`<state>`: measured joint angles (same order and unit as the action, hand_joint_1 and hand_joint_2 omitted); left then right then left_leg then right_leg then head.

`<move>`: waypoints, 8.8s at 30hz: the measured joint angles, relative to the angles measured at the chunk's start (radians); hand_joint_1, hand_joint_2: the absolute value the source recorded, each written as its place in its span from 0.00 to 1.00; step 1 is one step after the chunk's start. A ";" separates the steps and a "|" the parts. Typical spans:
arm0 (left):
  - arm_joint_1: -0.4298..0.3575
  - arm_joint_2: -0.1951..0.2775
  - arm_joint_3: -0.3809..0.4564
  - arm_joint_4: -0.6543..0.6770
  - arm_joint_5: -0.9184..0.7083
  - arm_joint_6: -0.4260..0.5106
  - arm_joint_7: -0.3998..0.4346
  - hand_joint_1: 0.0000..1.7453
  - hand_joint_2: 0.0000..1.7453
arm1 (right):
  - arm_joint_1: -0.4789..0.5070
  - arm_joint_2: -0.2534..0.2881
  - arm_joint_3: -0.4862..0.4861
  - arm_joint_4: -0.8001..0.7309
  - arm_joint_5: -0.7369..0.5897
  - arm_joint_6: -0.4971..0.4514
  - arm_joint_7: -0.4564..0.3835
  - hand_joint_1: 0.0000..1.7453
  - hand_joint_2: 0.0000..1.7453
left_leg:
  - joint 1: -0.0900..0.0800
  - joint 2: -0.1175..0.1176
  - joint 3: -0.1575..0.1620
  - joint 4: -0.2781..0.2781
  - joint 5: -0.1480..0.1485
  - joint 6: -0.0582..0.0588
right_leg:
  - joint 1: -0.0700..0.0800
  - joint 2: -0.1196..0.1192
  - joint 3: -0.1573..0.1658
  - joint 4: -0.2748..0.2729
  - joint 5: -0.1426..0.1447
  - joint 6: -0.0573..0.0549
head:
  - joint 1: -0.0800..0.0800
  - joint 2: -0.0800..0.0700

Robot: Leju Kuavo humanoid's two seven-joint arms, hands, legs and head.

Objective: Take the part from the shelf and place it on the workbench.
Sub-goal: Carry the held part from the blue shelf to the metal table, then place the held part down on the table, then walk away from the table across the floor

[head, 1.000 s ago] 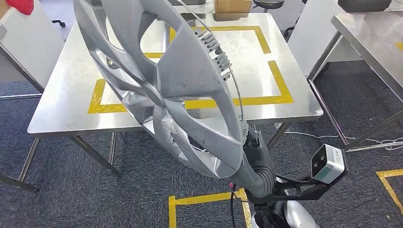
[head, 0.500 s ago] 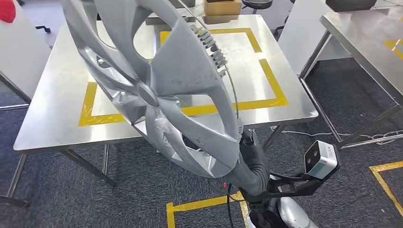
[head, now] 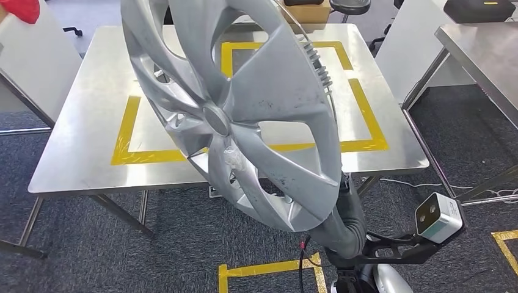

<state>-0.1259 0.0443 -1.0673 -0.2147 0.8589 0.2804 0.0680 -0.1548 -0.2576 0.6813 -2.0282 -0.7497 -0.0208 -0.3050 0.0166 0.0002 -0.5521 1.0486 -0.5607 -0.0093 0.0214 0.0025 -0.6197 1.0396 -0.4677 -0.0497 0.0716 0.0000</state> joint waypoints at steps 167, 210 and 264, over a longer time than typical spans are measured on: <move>-0.053 -0.043 -0.072 -0.008 -0.212 -0.109 0.034 0.00 1.00 | -0.832 0.074 0.221 1.039 1.322 -0.097 0.826 1.00 1.00 | -0.009 0.000 0.029 -0.003 -0.016 0.012 | -0.037 0.000 0.016 -0.006 -0.010 0.077 | -0.027 0.000; -0.053 -0.043 -0.073 -0.008 -0.231 -0.105 0.026 0.00 0.00 | -0.827 0.091 0.221 1.038 1.314 -0.096 0.800 0.00 0.00 | -0.009 0.002 0.031 -0.003 -0.016 0.012 | -0.037 0.003 0.016 -0.006 -0.009 0.077 | -0.027 0.000; 0.017 -0.049 -0.071 -0.005 -0.148 -0.093 0.023 0.00 0.00 | 0.420 -0.448 -1.435 0.524 0.782 -0.576 0.977 0.00 0.00 | -0.008 -0.035 0.069 -0.017 -0.028 0.022 | -0.041 0.012 0.068 -0.035 -0.029 0.096 | -0.025 0.000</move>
<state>-0.1092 -0.0046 -1.1387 -0.2200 0.7109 0.1875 0.0914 0.2656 -0.7058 -0.7534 -1.5044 0.0328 -0.5969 0.6719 0.0087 -0.0347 -0.4833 1.0313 -0.5885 0.0123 -0.0193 0.0143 -0.5515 1.0042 -0.4964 0.0466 0.0465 0.0000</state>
